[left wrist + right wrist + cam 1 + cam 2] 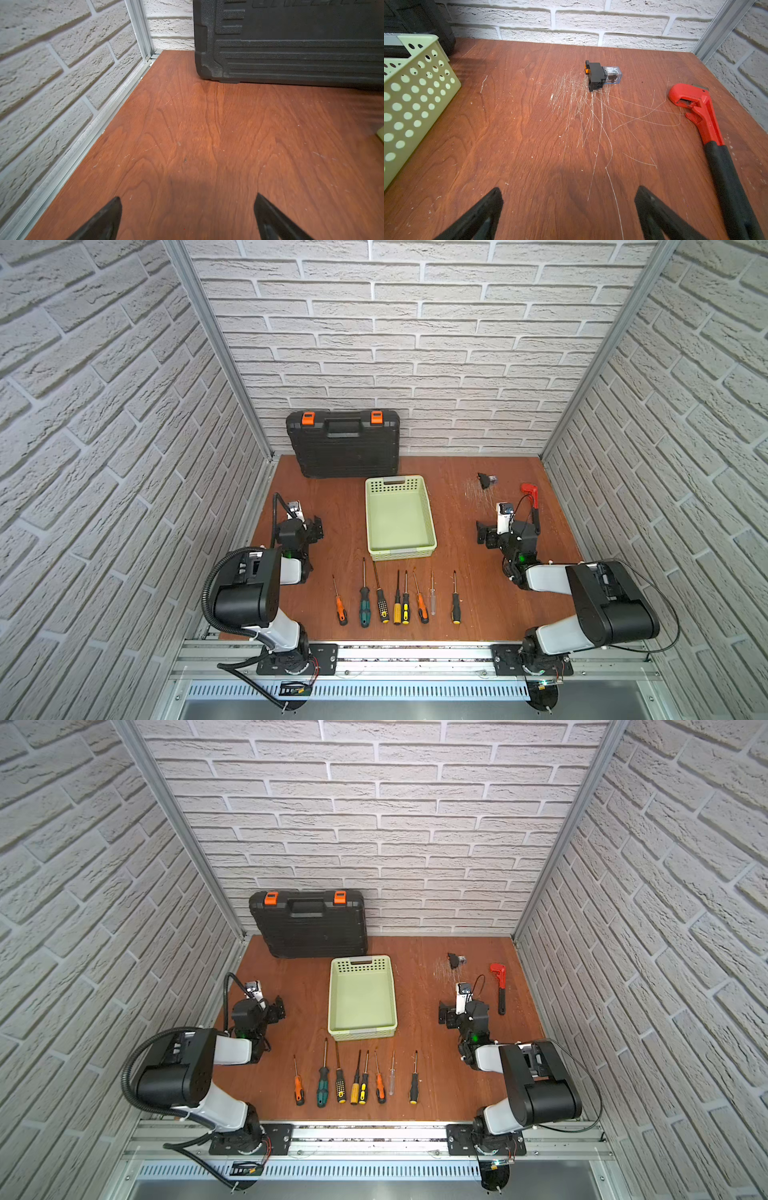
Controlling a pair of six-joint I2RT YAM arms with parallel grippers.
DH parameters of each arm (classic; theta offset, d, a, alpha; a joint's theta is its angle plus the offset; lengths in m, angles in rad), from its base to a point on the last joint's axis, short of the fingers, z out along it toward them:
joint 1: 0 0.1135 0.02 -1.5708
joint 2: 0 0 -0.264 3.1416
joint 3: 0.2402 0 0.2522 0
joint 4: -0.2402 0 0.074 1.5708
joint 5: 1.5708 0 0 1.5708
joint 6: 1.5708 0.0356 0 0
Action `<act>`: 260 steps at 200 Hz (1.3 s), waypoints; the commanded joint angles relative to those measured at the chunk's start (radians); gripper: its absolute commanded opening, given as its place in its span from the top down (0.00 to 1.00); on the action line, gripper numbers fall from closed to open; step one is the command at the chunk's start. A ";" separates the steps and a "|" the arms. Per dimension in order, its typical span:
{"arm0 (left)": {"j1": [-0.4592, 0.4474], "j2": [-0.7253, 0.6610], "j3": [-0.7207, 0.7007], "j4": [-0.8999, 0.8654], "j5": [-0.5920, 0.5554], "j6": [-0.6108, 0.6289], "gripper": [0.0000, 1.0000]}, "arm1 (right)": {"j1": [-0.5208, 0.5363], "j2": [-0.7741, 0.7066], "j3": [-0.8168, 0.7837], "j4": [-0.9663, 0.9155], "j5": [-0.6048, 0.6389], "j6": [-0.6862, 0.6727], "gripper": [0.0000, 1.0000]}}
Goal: Put the screwdriver in the bin
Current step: Pick up the screwdriver from the bottom-left of the table.
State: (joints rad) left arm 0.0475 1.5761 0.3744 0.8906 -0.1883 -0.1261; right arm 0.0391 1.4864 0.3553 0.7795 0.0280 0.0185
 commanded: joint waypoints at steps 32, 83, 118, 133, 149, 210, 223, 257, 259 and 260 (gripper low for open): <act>0.002 -0.003 -0.001 0.055 0.007 0.006 0.02 | -0.002 -0.023 0.012 0.027 0.004 0.004 0.00; 0.003 -0.003 -0.001 0.056 0.010 0.005 0.02 | -0.002 -0.025 0.014 0.020 0.005 0.003 0.00; 0.017 -0.004 -0.002 0.054 0.032 -0.003 0.02 | -0.003 -0.025 0.014 0.018 0.003 0.004 0.00; 0.013 -0.004 0.000 0.053 0.025 0.000 0.02 | -0.003 -0.025 0.014 0.019 0.004 0.004 0.00; 0.010 -0.003 -0.001 0.054 0.020 0.002 0.02 | -0.002 -0.027 0.011 0.022 0.003 0.003 0.00; -0.006 -0.183 0.204 -0.434 -0.137 -0.041 0.02 | -0.007 -0.335 0.098 -0.327 0.111 0.094 0.00; -0.014 -0.229 0.302 -0.622 -0.185 -0.094 0.02 | -0.010 -0.400 0.222 -0.568 0.099 0.151 0.01; -0.104 -0.316 0.510 -1.160 -0.194 -0.270 0.02 | 0.037 -0.457 0.521 -1.047 0.005 0.169 0.08; -0.117 -0.323 0.514 -1.175 -0.195 -0.270 0.02 | 0.040 -0.461 0.526 -1.058 0.002 0.169 0.08; -0.124 -0.326 0.516 -1.182 -0.196 -0.271 0.02 | 0.042 -0.463 0.529 -1.062 0.000 0.169 0.07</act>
State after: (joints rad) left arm 0.0090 1.3140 0.8207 0.1345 -0.3511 -0.2798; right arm 0.0444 1.0756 0.7742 0.0734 0.0822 0.1440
